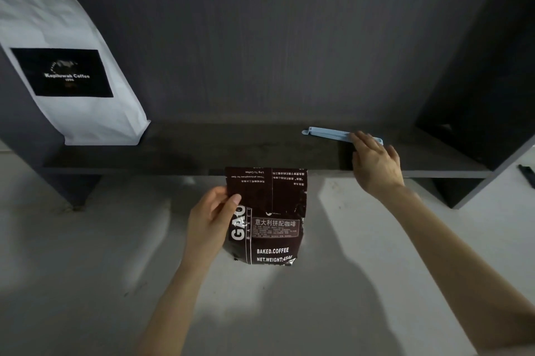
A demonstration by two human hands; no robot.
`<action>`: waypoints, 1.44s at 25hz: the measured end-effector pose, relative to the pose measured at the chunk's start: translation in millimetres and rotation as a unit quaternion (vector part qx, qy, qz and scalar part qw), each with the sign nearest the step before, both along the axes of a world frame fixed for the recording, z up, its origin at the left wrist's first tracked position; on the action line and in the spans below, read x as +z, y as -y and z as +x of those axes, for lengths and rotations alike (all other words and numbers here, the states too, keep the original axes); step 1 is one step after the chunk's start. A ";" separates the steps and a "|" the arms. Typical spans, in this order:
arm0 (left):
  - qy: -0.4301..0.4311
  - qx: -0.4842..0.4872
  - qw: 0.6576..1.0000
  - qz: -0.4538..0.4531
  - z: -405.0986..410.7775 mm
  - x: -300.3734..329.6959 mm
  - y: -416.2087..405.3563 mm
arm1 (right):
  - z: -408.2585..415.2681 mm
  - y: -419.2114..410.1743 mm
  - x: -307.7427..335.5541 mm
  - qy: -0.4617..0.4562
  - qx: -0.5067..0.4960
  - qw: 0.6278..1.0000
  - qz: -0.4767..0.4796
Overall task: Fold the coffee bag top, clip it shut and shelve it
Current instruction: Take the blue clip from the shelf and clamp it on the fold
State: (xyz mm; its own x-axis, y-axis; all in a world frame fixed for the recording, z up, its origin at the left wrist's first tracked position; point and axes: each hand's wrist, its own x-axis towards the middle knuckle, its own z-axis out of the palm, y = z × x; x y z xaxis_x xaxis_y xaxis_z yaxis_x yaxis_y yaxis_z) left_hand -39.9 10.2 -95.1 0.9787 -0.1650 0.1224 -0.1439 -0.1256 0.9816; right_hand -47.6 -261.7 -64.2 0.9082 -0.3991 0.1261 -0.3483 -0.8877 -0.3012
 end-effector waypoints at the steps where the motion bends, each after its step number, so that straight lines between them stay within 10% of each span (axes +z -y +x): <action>1: -0.002 0.000 1.000 -0.002 -0.5 0.3 0.2 | -0.6 -1.1 -0.1 0.007 -0.004 1.000 -0.007; 18: 0.007 -0.008 0.999 -0.032 -13.9 -3.4 -4.1 | -37.0 -34.6 -5.4 0.154 0.000 0.988 0.026; 25: 0.035 0.021 0.999 0.006 -25.3 -3.1 -6.9 | -52.8 -59.2 11.8 0.226 0.008 0.945 0.235; 30: 0.052 0.071 0.994 0.061 -30.4 -1.2 -17.1 | -69.4 -85.6 27.9 0.246 0.014 0.850 0.465; 36: 0.054 0.071 0.995 0.040 -43.9 7.3 -31.4 | -92.2 -119.7 40.1 0.219 0.061 0.813 0.537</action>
